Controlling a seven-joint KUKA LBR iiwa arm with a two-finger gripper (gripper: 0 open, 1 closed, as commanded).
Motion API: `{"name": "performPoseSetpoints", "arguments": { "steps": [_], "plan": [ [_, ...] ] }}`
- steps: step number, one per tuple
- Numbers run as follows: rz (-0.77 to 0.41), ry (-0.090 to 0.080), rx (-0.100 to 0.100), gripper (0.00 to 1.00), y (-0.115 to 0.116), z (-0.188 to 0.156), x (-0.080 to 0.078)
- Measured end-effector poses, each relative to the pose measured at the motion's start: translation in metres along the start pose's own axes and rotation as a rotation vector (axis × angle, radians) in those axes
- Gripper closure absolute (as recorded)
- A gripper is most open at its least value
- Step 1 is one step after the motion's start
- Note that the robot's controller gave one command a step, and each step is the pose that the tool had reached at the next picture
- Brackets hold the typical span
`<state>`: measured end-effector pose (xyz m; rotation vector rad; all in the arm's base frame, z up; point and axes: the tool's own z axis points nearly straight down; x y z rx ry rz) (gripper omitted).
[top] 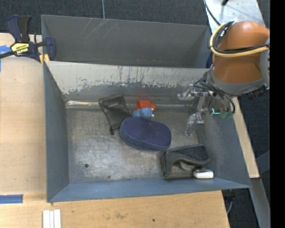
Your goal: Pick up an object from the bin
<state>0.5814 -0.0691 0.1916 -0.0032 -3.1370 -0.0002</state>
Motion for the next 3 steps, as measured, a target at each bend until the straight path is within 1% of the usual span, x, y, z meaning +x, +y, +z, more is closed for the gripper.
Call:
{"name": "performPoseSetpoints", "arguments": {
  "steps": [1,2,3],
  "plan": [
    [0.115,-0.018,-0.001,0.00,0.059,0.120,0.036],
    [0.114,-0.023,0.000,1.00,0.057,0.116,0.033],
    [0.038,-0.016,0.002,1.00,0.018,-0.043,0.028]
  ]
}}
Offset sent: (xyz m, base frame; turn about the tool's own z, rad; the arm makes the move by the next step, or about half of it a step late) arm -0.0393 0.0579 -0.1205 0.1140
